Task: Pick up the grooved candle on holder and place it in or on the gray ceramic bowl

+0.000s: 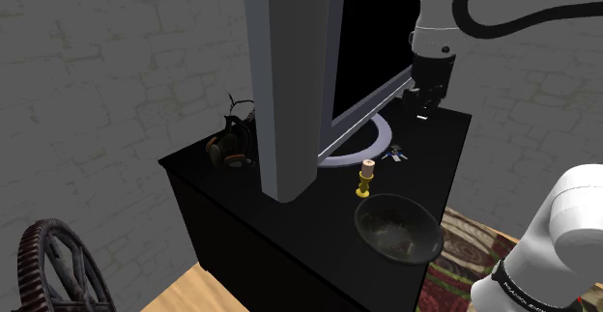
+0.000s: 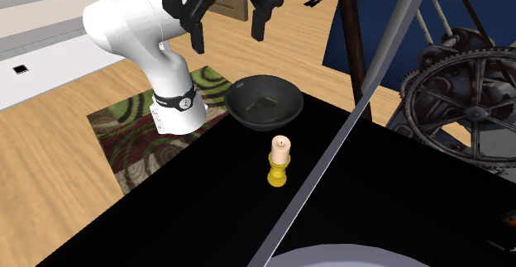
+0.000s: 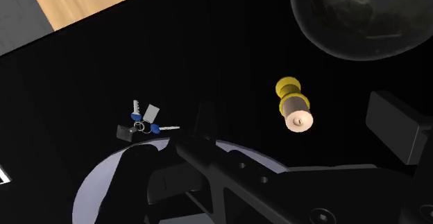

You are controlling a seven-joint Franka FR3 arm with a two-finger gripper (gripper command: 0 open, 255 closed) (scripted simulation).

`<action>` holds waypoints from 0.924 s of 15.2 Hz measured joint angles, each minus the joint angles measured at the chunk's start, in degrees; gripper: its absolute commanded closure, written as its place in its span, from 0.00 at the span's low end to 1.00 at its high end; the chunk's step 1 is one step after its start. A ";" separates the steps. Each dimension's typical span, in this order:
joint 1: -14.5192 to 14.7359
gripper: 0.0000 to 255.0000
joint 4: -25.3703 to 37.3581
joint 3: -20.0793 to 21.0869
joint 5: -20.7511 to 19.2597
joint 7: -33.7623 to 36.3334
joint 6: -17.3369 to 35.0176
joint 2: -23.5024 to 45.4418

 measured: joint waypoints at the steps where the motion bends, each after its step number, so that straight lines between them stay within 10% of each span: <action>1: 0.21 0.00 -1.33 0.17 0.43 0.37 2.01 0.59; 14: 1.31 0.00 -9.09 -0.25 3.13 0.63 28.81 18.33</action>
